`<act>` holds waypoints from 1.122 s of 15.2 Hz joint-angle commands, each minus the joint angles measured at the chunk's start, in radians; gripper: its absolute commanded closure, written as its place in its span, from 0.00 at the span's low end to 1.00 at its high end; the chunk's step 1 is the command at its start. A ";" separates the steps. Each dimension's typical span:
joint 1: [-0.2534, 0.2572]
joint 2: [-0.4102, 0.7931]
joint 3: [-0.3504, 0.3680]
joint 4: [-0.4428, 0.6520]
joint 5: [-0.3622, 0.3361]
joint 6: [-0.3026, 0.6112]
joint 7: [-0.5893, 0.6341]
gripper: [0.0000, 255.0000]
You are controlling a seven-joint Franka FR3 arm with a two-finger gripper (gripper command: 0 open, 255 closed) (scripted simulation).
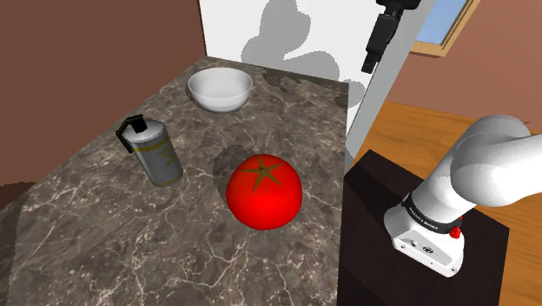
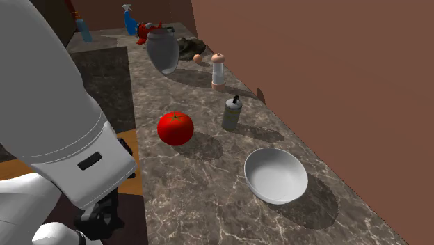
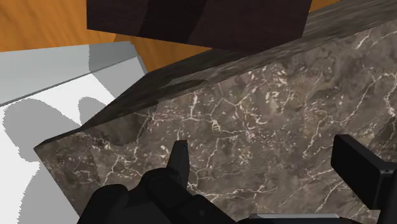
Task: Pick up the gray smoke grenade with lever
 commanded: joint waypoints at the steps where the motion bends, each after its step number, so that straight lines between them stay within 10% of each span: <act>1: 0.000 0.000 0.000 0.000 0.000 0.000 0.000 0.00; 17: 0.078 0.451 0.312 0.313 0.052 0.165 0.257 0.00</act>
